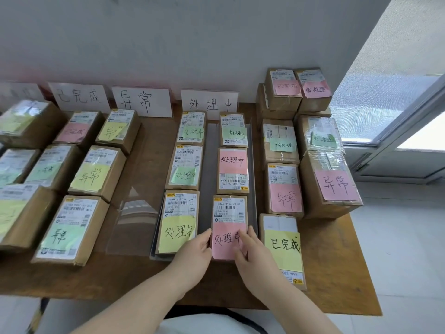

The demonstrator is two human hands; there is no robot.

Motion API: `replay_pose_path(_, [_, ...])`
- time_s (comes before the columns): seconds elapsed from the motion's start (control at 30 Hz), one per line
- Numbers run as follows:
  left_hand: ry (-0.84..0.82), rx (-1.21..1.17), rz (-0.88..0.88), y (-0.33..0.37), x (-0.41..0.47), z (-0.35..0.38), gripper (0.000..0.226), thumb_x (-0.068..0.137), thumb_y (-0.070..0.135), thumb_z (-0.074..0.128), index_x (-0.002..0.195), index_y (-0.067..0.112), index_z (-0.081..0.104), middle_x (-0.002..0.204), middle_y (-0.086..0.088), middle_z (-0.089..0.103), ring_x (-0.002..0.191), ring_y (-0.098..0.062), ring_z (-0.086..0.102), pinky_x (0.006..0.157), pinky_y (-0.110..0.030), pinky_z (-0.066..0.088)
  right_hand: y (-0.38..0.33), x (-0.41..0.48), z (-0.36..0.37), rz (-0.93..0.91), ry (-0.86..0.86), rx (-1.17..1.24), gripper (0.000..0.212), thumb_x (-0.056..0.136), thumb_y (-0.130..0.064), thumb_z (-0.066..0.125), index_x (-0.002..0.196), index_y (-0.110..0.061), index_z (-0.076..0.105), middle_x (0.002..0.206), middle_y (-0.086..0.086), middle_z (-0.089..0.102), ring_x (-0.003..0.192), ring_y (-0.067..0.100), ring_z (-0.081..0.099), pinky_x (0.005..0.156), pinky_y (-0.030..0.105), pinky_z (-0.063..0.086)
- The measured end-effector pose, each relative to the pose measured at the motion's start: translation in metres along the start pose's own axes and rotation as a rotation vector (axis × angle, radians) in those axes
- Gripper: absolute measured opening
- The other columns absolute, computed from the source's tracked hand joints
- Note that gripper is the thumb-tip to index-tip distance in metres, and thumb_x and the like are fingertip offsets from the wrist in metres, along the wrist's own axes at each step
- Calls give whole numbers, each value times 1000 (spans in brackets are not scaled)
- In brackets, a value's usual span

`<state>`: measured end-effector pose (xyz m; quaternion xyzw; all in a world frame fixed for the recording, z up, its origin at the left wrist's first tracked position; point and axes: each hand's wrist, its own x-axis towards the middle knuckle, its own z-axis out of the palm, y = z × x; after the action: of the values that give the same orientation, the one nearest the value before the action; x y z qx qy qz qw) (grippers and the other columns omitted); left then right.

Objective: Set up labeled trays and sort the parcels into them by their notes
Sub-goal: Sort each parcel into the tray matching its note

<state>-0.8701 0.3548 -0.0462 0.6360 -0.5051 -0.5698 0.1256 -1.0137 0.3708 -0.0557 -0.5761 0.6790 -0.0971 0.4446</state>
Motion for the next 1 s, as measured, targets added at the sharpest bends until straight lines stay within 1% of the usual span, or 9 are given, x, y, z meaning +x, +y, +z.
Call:
replay_pose_path(0.1, [17,30,24,-7,1,0,54,100,4,37,150,21,24,143,12,41,128,2,35,98,-10,26,0,-2,1,-29,25,-14,54,102,-25,37,152,-20,18,161,-3,1,146,13,12,110,18,20])
replay_pose_path(0.2, [32,127,111,-12,-4,-2,55,101,14,39,151,28,21,130,10,46,121,-1,38,101,-18,31,-3,-5,-1,-60,78,-37,55,102,-25,38,152,-23,16,161,-8,-1,146,12,13,108,18,24])
replay_pose_path(0.33, [132,376,282,-6,-18,-13,55,103,26,37,151,34,12,157,16,15,144,-2,11,114,-20,14,-11,-16,-3,-135,157,-84,57,102,-31,38,152,-29,12,159,-14,-5,146,7,7,108,17,23])
replay_pose_path(0.47, [239,794,426,0,-40,-33,54,104,35,22,152,30,-2,159,14,-5,145,-2,-9,119,-23,0,-24,-34,-1,-172,220,-157,59,101,-35,36,153,-31,7,159,-15,-9,147,7,2,113,21,21])
replay_pose_path(0.6, [313,936,506,-7,-65,-53,53,104,34,17,147,27,-12,156,12,-12,143,-4,-14,119,-26,-3,-40,-57,7,-175,262,-183,60,102,-36,35,153,-29,4,158,-16,-10,146,5,-4,115,21,14])
replay_pose_path(0.63, [352,951,541,-12,-71,-59,50,104,33,19,146,25,-8,156,10,-7,143,-5,-9,119,-27,0,-44,-64,11,-167,267,-187,61,102,-37,35,153,-29,3,158,-16,-10,146,5,-5,115,22,13])
replay_pose_path(0.77, [496,958,639,-43,-100,-79,50,92,34,32,137,14,37,138,-2,54,130,-13,39,102,-39,35,-54,-94,31,-178,282,-191,62,101,-37,36,153,-27,4,151,-24,-10,143,-2,-6,115,19,10])
replay_pose_path(0.87, [546,972,618,-74,-118,-89,51,93,36,31,137,12,38,138,-4,53,129,-19,47,102,-45,35,-53,-115,50,-174,257,-217,62,101,-37,36,153,-24,6,152,-23,-7,144,0,-4,115,17,6])
replay_pose_path(1.0, [560,955,584,-112,-137,-92,52,95,37,27,139,11,35,140,-7,50,131,-21,45,104,-44,37,-56,-141,72,-112,229,-219,62,100,-40,35,153,-28,6,156,-20,-7,146,4,1,118,25,16])
